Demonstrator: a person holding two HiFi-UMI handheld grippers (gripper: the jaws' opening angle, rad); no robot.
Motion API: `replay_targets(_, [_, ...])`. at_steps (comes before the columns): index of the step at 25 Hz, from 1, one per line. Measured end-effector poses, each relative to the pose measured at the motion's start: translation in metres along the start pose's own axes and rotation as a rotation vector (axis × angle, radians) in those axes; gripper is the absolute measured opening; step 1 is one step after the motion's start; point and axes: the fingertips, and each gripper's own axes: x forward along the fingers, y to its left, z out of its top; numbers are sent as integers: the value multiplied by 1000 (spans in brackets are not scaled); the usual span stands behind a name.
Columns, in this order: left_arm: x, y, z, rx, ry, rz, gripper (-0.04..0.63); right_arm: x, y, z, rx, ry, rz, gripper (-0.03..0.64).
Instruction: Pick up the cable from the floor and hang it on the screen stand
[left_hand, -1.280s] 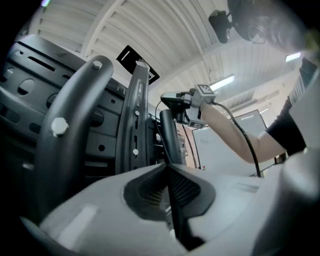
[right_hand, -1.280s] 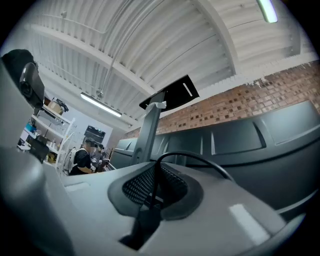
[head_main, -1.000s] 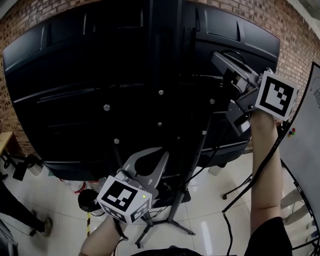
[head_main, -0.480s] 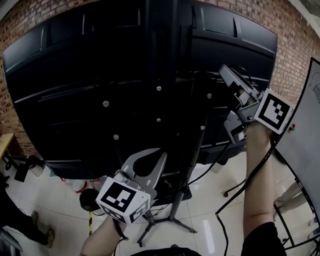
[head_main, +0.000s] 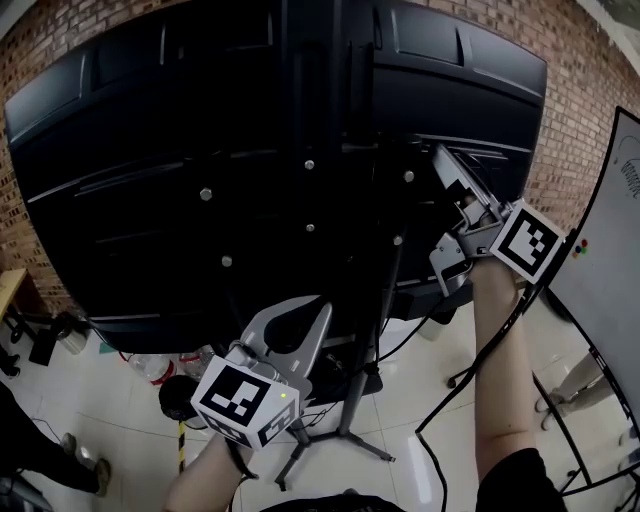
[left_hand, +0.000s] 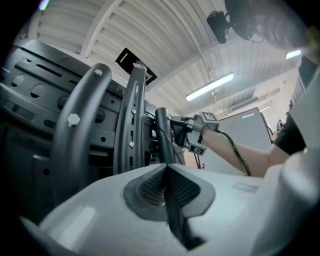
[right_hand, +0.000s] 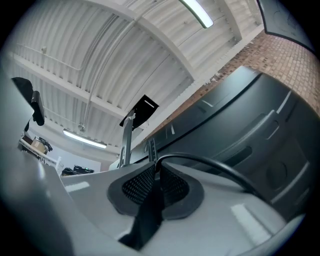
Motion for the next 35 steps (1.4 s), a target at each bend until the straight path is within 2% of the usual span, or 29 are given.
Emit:
replay_targets(6, [-11,-1,-11,-15,-20,15,5,-10,6,-17,-91,-62,-31,27])
replay_targets(12, [-24,-8,-30,-30,-1,33,5,-37,13,-38,-51,-65,-41,27])
replay_targets(18, [-39,-10,-42,-27,4,56,5,-68,29,-63,-110,-45,-90,26])
replay_targets(21, [-49,-9,-47,-21,2,64,5,-82,41,-86,-136,-24,-106,26])
replay_targets(27, [-76,-5,-63,-10,-2,100,5,-104,65,-152,-113,35,-100,26])
replay_targets(35, [-119,-22,-98,-11,43,97,5,-130,129,-222,-225,101,-99,21])
